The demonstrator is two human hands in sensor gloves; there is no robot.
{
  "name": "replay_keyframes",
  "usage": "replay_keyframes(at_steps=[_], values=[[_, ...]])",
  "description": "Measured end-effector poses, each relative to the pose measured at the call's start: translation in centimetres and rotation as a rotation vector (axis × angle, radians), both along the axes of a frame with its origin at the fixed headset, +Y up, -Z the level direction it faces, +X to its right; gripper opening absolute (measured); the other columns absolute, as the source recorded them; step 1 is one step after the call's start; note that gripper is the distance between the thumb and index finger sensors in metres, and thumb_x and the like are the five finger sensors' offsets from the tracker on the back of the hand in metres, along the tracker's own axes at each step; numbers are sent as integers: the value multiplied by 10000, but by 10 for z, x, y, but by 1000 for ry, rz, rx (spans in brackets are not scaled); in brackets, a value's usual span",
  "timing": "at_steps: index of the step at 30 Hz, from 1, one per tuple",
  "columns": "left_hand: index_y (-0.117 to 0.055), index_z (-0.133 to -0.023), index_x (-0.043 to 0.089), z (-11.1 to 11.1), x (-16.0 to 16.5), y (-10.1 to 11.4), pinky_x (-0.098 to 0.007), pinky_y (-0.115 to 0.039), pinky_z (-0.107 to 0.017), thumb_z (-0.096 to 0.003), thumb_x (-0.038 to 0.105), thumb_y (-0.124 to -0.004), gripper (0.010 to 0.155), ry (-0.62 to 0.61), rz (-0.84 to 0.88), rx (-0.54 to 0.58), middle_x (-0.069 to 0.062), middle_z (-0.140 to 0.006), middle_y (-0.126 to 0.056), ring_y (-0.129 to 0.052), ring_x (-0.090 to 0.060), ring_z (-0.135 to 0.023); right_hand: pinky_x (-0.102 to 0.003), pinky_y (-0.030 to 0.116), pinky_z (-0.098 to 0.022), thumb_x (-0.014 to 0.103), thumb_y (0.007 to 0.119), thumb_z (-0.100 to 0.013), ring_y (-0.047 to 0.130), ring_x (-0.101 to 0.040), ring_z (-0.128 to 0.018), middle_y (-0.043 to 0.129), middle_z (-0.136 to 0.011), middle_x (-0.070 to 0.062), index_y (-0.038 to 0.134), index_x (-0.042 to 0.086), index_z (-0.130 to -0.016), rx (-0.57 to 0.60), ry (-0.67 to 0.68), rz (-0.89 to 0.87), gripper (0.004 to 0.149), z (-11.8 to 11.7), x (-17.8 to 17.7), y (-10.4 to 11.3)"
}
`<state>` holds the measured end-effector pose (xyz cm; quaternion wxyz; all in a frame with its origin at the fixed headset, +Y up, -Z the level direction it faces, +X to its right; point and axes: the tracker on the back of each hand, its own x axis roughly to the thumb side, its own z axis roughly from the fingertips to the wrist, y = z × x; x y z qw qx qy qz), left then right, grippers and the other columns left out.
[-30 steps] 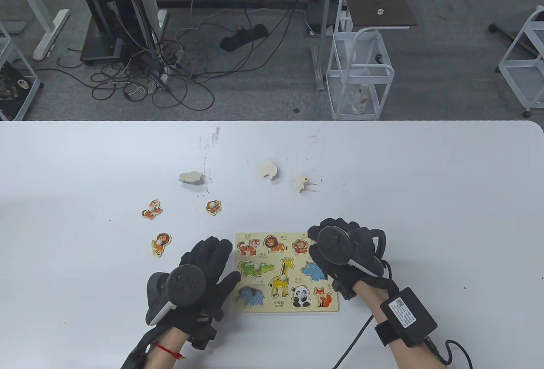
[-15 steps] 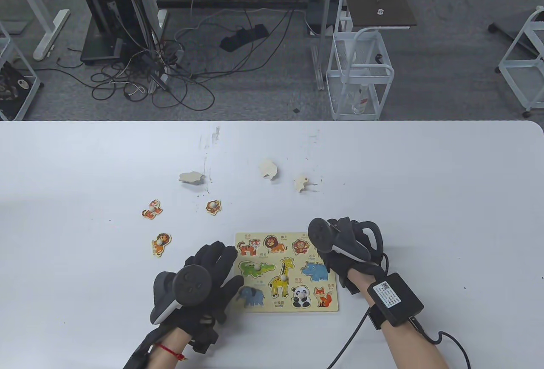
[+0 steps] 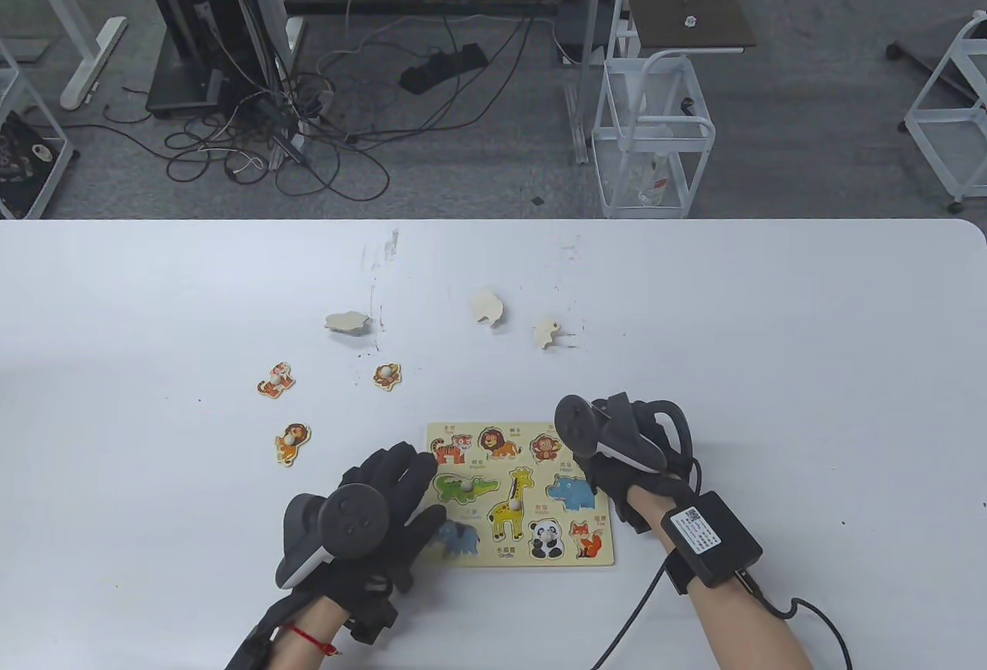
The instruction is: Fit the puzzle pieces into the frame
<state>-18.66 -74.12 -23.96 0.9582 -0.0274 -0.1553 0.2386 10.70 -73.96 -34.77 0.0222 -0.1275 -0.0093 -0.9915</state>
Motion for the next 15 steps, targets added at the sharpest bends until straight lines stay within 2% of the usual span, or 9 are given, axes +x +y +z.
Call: replay_keyframes(at_steps=[9,15], values=[[-644,-1068,274,1,1,1,-647,-455,-739,-466,573,-727,677,-22,22,20,-141,-1162,-568,-625,-470,-1050,-565,824,-438,367,1010,-309,1040,-313,-396,1005,-669,-76,1012,172,-694,-13,-7,-11,432,0,3,0],[-647,-1066,273,1,2,2,-646,-457,-738,-465,573,-727,676,-26,16,20,-142,-1162,-567,-631,-475,-1046,-580,804,-464,411,965,-330,1045,-341,-463,985,-728,-80,943,184,-795,-103,-21,17,518,1,6,4]])
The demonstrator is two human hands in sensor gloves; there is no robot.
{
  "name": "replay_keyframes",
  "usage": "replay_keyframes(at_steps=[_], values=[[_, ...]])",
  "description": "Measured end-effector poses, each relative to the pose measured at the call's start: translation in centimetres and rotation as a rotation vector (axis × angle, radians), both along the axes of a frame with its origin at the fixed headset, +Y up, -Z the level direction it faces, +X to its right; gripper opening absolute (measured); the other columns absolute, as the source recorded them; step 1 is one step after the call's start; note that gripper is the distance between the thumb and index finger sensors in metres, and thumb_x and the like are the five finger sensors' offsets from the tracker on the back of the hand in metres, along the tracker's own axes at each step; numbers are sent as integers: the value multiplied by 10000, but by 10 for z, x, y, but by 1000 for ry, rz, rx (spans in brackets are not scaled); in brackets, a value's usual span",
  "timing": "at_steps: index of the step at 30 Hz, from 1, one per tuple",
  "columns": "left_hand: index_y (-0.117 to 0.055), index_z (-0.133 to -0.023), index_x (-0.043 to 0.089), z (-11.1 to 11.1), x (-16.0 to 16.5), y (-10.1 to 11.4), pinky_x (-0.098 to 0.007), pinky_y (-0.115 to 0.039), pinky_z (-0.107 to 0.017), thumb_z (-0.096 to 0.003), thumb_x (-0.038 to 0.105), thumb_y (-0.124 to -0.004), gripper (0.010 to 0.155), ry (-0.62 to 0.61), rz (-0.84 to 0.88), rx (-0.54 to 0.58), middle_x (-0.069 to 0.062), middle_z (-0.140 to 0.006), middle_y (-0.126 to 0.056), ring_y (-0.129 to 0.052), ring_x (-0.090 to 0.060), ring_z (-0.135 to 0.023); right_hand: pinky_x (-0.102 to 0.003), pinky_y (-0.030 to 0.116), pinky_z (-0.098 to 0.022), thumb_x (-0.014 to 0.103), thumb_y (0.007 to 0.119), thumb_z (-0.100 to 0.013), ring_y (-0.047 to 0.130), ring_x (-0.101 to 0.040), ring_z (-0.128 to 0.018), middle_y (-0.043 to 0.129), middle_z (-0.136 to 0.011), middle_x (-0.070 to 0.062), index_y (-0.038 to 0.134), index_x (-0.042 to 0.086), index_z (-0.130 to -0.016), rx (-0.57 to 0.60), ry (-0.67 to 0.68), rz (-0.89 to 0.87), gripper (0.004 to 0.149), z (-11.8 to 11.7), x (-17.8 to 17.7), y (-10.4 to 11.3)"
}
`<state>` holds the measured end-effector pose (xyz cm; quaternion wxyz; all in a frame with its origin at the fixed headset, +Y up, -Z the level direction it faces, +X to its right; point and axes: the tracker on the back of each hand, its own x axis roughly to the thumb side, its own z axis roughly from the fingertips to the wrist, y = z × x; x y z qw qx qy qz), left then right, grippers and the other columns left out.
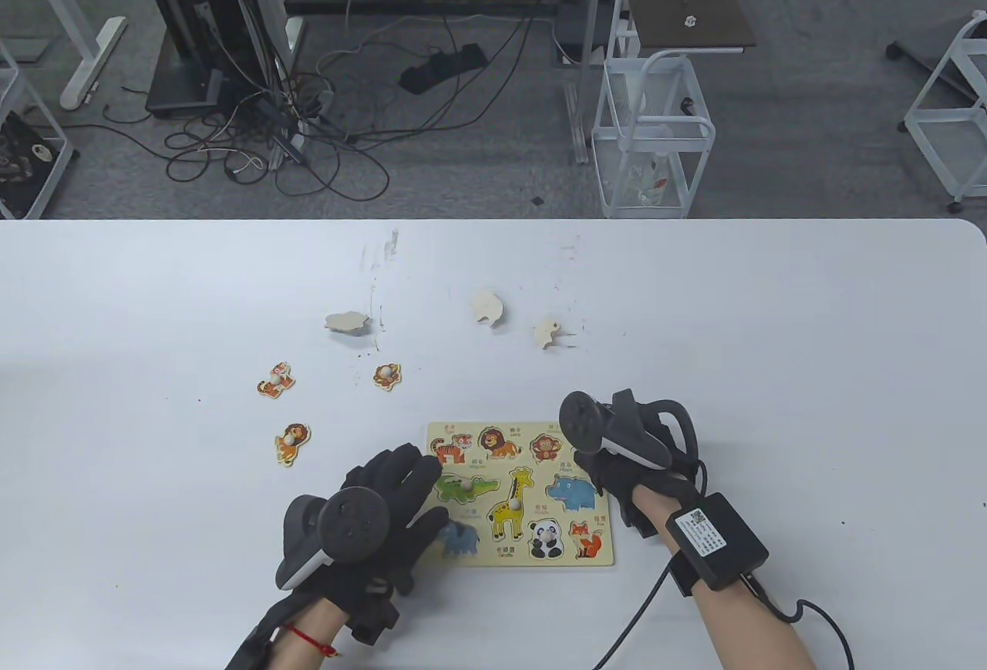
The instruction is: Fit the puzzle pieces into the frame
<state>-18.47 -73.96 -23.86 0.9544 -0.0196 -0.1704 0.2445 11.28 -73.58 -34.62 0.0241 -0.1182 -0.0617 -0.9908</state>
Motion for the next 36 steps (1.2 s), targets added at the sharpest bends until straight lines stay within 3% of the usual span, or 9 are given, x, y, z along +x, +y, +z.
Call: replay_keyframes(at_steps=[8,12,15,23,29,36], values=[[-647,-1067,272,1,1,1,-648,-454,-737,-466,572,-728,677,-3,-5,6,-150,-1160,-565,-628,-490,-1041,-597,776,-503,473,927,-334,1018,-374,-581,912,-838,-84,834,212,-899,66,4,42,629,-3,-2,32],[-648,-1067,269,1,1,2,-647,-453,-738,-466,572,-728,678,-1,-11,15,-153,-1162,-559,-626,-492,-1041,-628,726,-556,474,930,-331,929,-422,-761,808,-950,-80,767,247,-947,123,0,44,677,-23,-14,50],[-646,-1068,272,1,1,2,-648,-451,-738,-466,571,-728,677,0,-11,11,-156,-1162,-558,-624,-494,-1041,-644,692,-589,476,928,-332,834,-437,-881,744,-1003,-68,736,269,-963,102,-9,70,691,-43,-26,54],[-647,-1068,270,2,2,1,-649,-450,-738,-465,572,-729,679,-3,-25,-1,-157,-1161,-559,-625,-496,-1039,-650,666,-612,453,932,-332,736,-430,-964,611,-1063,-27,632,324,-996,82,-24,138,740,-88,-53,34],[-647,-1068,269,2,3,1,-650,-449,-736,-466,571,-728,679,-8,-34,-2,-160,-1160,-560,-627,-496,-1037,-630,696,-601,399,924,-342,847,-424,-889,569,-1064,12,616,353,-985,54,-30,215,715,-116,-66,11],[-649,-1068,271,3,3,5,-652,-448,-736,-466,571,-729,677,-3,-45,17,-160,-1162,-558,-632,-496,-1035,-626,697,-600,332,912,-354,847,-413,-887,584,-1052,44,647,367,-963,3,-66,202,664,-139,-65,-6]])
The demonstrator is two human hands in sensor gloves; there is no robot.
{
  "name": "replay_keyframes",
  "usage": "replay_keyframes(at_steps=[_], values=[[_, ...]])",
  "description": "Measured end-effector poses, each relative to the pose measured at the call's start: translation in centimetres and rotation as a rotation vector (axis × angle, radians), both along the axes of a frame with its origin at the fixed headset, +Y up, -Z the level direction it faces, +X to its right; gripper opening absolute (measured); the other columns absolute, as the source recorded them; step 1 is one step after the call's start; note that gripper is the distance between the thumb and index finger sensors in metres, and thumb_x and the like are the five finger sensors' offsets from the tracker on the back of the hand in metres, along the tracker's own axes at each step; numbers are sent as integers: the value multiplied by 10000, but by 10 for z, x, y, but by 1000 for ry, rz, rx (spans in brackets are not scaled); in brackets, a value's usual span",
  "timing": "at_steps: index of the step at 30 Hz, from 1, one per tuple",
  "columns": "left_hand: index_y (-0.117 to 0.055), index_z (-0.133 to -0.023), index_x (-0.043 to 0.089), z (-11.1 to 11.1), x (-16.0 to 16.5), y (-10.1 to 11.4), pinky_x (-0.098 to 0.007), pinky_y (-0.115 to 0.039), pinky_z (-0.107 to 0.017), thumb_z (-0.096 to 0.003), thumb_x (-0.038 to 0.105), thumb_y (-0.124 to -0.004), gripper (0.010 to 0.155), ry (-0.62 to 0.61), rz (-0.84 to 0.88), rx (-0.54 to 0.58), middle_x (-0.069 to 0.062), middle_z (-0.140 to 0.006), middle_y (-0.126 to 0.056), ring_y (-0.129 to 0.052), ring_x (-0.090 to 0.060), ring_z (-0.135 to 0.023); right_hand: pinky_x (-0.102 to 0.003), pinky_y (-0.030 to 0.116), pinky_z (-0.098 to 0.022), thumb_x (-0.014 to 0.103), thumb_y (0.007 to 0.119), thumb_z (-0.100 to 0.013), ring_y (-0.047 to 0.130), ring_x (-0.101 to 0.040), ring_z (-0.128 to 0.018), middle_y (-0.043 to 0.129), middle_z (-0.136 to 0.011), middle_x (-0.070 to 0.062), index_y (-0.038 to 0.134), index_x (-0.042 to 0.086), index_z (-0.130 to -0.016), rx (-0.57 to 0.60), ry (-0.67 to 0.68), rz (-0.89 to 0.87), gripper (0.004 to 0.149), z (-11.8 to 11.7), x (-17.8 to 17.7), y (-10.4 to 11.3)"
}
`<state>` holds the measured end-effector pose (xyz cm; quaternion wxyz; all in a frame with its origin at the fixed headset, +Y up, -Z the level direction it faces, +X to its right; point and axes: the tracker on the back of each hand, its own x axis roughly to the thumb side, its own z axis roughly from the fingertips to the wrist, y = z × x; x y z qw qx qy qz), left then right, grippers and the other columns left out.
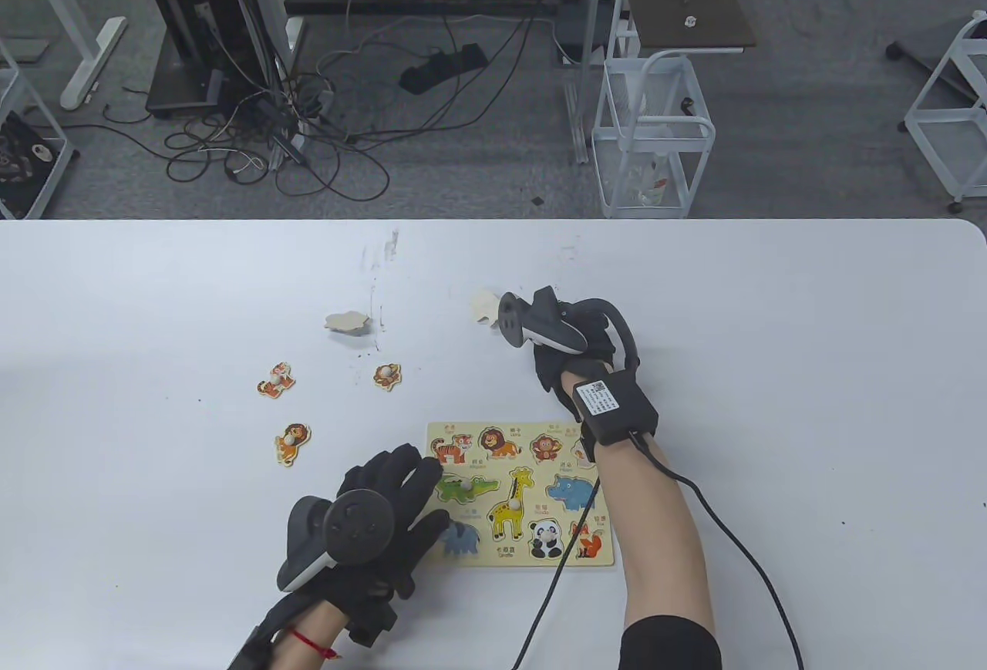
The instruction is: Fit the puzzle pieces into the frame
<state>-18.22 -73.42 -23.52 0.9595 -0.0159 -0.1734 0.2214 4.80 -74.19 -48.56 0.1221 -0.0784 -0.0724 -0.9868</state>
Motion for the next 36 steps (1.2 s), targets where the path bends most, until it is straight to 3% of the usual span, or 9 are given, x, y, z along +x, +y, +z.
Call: replay_keyframes(at_steps=[11,17,21,24,27,32,36], values=[[-654,-1065,269,0,2,-1,-648,-448,-738,-464,571,-729,678,-8,-13,-15,-164,-1160,-561,-641,-494,-1031,-625,728,-574,308,845,-390,960,-363,-791,804,-946,16,795,311,-887,20,-32,-129,499,-9,9,-2],[-656,-1064,268,-1,1,-2,-648,-451,-737,-465,569,-729,674,-1,-8,-18,-164,-1156,-568,-656,-490,-1025,-590,786,-527,293,825,-397,1077,-330,-624,943,-823,-48,889,251,-825,44,-66,-288,435,-8,18,11],[-661,-1061,263,-1,1,-2,-644,-458,-738,-465,568,-731,674,-1,-3,-17,-167,-1153,-576,-664,-487,-1022,-586,823,-477,276,845,-390,1113,-331,-517,992,-743,-95,909,186,-810,-9,-78,-447,434,2,29,27],[-672,-1056,259,-1,1,-2,-637,-466,-740,-465,565,-732,669,-9,15,-5,-168,-1146,-590,-678,-481,-1018,-581,835,-458,275,863,-383,1122,-328,-479,1010,-714,-102,924,167,-797,-19,-63,-535,432,18,37,44],[-667,-1055,258,0,2,0,-616,-479,-747,-467,563,-735,666,-19,43,5,-168,-1142,-594,-674,-465,-1027,-569,845,-445,284,883,-373,1129,-315,-447,1028,-687,-99,940,160,-782,-5,-13,-628,431,50,45,65],[-630,-1066,260,5,7,5,-559,-529,-767,-465,538,-766,676,-48,171,21,-141,-1138,-614,-712,-401,-1037,-556,850,-436,302,917,-359,1125,-298,-411,1044,-656,-88,965,163,-757,41,68,-791,424,118,56,91],[-587,-1078,262,11,18,8,-526,-593,-765,-464,502,-793,690,-101,283,9,-112,-1127,-657,-791,-353,-1014,-550,850,-430,318,937,-350,1114,-285,-379,1051,-633,-80,983,173,-740,118,147,-919,418,181,56,88]])
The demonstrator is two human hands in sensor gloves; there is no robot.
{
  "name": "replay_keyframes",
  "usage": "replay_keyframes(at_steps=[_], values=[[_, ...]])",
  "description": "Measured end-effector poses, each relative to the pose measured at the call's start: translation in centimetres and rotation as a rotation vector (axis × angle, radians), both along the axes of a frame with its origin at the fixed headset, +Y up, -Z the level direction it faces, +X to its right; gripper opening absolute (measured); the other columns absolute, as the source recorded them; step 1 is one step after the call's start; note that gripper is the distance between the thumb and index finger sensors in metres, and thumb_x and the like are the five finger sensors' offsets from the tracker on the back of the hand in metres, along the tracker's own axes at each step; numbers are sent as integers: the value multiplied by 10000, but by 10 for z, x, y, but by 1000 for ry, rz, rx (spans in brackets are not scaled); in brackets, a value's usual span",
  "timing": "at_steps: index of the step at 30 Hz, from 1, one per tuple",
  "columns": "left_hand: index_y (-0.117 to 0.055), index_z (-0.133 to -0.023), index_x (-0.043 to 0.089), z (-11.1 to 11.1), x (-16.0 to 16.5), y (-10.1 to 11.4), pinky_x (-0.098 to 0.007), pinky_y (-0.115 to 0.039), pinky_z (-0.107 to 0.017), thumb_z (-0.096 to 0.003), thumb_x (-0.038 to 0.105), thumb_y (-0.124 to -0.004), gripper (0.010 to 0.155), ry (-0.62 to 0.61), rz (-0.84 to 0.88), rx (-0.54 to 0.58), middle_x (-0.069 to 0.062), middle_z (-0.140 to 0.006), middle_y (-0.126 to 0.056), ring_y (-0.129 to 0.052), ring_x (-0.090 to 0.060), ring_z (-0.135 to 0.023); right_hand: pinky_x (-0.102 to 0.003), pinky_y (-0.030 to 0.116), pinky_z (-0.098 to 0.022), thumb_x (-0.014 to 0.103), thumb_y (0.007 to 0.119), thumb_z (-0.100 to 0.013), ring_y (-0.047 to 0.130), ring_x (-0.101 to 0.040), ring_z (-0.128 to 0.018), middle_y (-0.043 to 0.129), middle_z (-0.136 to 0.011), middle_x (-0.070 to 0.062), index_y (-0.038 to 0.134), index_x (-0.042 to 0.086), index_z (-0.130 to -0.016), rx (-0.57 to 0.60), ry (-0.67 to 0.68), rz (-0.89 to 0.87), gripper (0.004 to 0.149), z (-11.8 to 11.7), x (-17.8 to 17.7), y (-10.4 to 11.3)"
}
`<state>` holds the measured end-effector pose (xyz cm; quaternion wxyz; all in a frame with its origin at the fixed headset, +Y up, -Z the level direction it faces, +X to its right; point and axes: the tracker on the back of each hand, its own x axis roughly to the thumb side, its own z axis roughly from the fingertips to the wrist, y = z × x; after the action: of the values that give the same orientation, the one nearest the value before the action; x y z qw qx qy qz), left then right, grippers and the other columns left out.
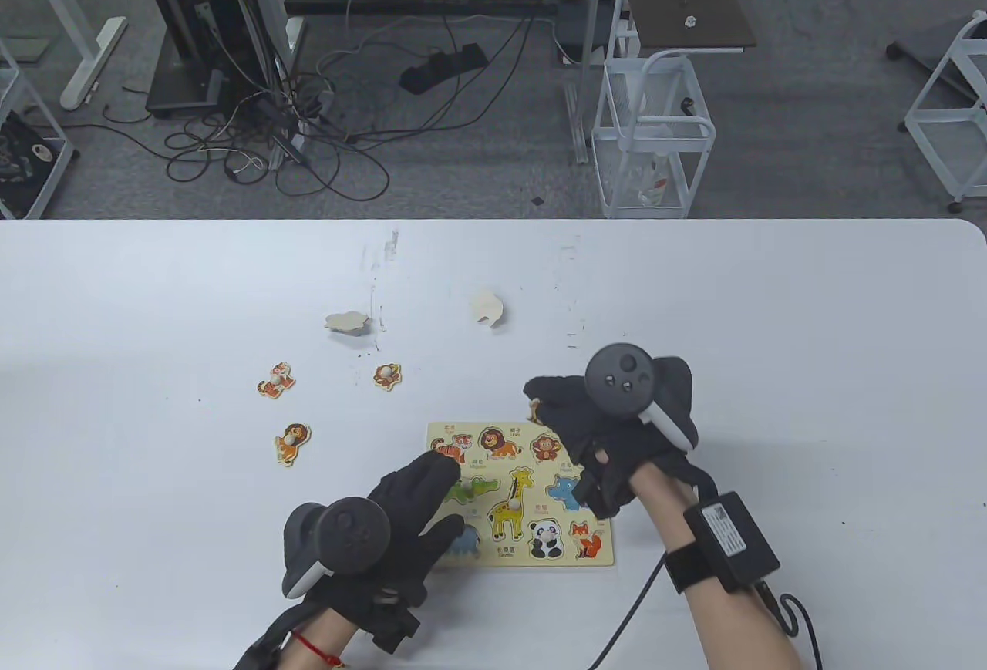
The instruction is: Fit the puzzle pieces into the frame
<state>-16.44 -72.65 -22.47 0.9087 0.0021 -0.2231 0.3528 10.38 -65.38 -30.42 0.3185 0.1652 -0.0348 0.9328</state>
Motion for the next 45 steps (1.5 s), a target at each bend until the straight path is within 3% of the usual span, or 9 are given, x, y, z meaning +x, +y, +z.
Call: replay_keyframes(at_steps=[4,6,13,23,26,30,33,40,45], values=[[-556,-1084,251,4,10,-1,-508,-664,-747,-468,457,-809,697,-50,130,-51,-101,-1102,-716,-885,-323,-962,-543,854,-421,331,949,-341,1105,-273,-341,1062,-603,-76,1003,181,-718,46,27,-144,409,46,-7,-22],[-561,-1079,242,4,13,-3,-499,-696,-734,-468,436,-818,690,-61,185,-86,-94,-1081,-754,-928,-310,-930,-543,856,-415,334,957,-334,1103,-270,-329,1067,-592,-75,1011,184,-707,50,32,-206,405,58,-11,-35],[-677,-1018,175,4,16,-8,-461,-841,-622,-455,388,-854,628,-18,195,-131,-69,-891,-968,-1104,-235,-724,-535,866,-392,339,981,-314,1100,-259,-290,1080,-554,-67,1034,173,-662,49,4,-306,389,66,-15,-61],[-816,-919,190,0,17,-15,-424,-906,-534,-425,367,-909,533,21,267,-272,-12,-720,-1065,-1154,-143,-523,-534,875,-370,321,980,-308,1097,-255,-255,1087,-530,-76,1045,160,-644,34,-30,-431,377,74,-14,-71],[-835,-905,220,-1,15,-15,-421,-907,-529,-433,379,-898,503,23,246,-278,-9,-715,-1065,-1149,-135,-509,-540,863,-386,334,986,-316,1097,-262,-289,1075,-558,-69,1032,170,-661,74,-53,-398,385,77,-15,-71],[-835,-901,245,-2,9,-13,-413,-908,-527,-438,392,-891,489,78,236,-252,-5,-720,-1056,-1142,-127,-509,-581,807,-440,360,978,-326,1047,-337,-474,985,-720,-100,979,182,-748,170,-61,-316,458,85,-15,-64],[-834,-896,248,-5,3,-15,-406,-911,-523,-439,395,-890,484,128,268,-265,-4,-719,-1052,-1142,-125,-508,-596,781,-459,379,983,-323,996,-366,-534,934,-772,-113,970,171,-761,251,-42,-253,484,95,-20,-56],[-829,-894,249,-7,7,-23,-400,-915,-518,-440,400,-890,482,112,356,-345,-1,-723,-1044,-1144,-121,-504,-597,769,-463,408,1000,-304,969,-362,-512,931,-757,-110,969,155,-752,411,-54,56,516,111,-44,-50],[-829,-892,234,-7,8,-27,-404,-918,-513,-439,393,-891,485,101,380,-386,-13,-722,-1045,-1148,-126,-498,-603,768,-451,395,1005,-301,966,-363,-489,935,-739,-121,970,136,-740,437,-74,106,511,113,-52,-51]])
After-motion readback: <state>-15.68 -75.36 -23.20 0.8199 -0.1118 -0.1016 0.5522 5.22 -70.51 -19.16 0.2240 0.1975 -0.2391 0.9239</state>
